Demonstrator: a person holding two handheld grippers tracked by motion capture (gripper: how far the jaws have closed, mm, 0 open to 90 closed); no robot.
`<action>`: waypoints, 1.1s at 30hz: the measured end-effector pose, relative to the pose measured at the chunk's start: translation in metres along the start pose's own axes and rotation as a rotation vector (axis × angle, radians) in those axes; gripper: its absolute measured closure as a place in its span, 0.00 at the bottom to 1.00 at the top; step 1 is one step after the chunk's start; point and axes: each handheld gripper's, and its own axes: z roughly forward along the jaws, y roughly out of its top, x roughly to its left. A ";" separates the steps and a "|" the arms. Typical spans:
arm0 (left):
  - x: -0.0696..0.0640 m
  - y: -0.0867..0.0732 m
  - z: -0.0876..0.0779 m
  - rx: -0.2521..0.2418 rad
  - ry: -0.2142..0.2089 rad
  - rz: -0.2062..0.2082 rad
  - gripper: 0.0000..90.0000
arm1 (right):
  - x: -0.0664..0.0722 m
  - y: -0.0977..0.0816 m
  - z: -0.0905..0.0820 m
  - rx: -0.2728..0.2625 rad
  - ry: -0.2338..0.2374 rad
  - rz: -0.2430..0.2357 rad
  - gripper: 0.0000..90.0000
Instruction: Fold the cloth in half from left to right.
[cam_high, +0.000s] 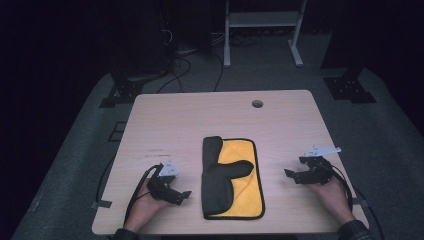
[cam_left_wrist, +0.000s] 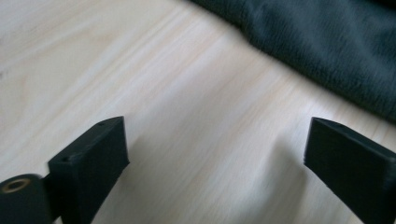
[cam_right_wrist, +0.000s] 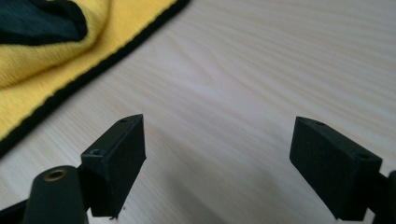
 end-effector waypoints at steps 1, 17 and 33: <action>0.001 -0.002 -0.001 -0.001 0.008 0.001 0.02 | 0.001 0.003 0.001 -0.003 0.010 -0.007 0.20; 0.007 -0.015 -0.003 -0.072 0.023 0.020 0.00 | 0.027 0.048 0.019 -0.061 0.109 -0.070 0.25; 0.007 -0.011 0.001 -0.073 0.037 0.003 0.00 | 0.067 0.081 0.044 -0.090 0.239 -0.137 0.40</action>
